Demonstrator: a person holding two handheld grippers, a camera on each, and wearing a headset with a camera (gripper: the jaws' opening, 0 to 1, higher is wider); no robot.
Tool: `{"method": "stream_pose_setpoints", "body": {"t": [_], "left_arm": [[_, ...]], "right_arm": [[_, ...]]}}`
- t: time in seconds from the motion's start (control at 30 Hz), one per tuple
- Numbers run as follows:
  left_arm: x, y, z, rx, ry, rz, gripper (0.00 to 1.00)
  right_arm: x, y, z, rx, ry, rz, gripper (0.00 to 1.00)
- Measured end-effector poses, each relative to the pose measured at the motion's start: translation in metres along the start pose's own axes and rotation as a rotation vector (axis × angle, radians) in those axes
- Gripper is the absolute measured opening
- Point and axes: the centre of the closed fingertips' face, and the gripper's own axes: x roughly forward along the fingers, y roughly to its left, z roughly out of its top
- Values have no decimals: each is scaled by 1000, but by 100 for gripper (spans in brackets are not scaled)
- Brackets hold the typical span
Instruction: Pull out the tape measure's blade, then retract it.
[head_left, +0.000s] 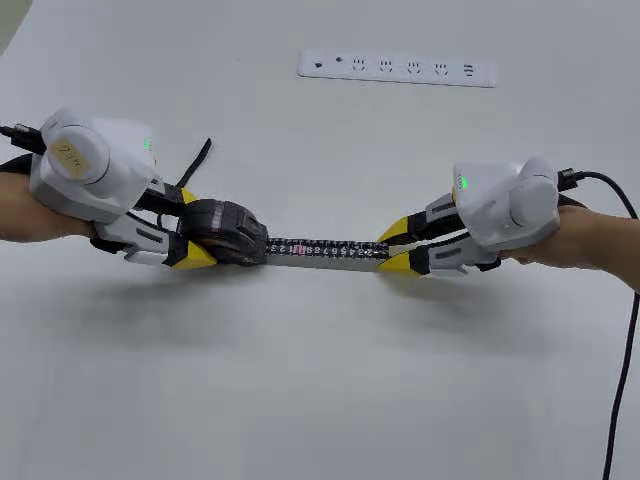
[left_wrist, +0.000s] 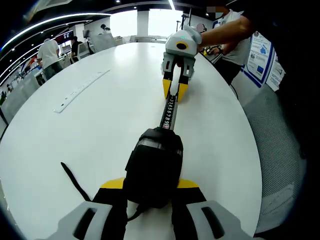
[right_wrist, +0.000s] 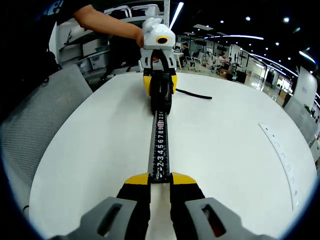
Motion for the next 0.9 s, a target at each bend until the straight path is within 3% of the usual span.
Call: {"method": "stream_pose_setpoints", "body": {"t": [0.9], "left_arm": [[1, 1, -2, -6, 2, -1, 31]], "right_arm": [[-28, -2, -29, 15, 43, -13, 12]]}}
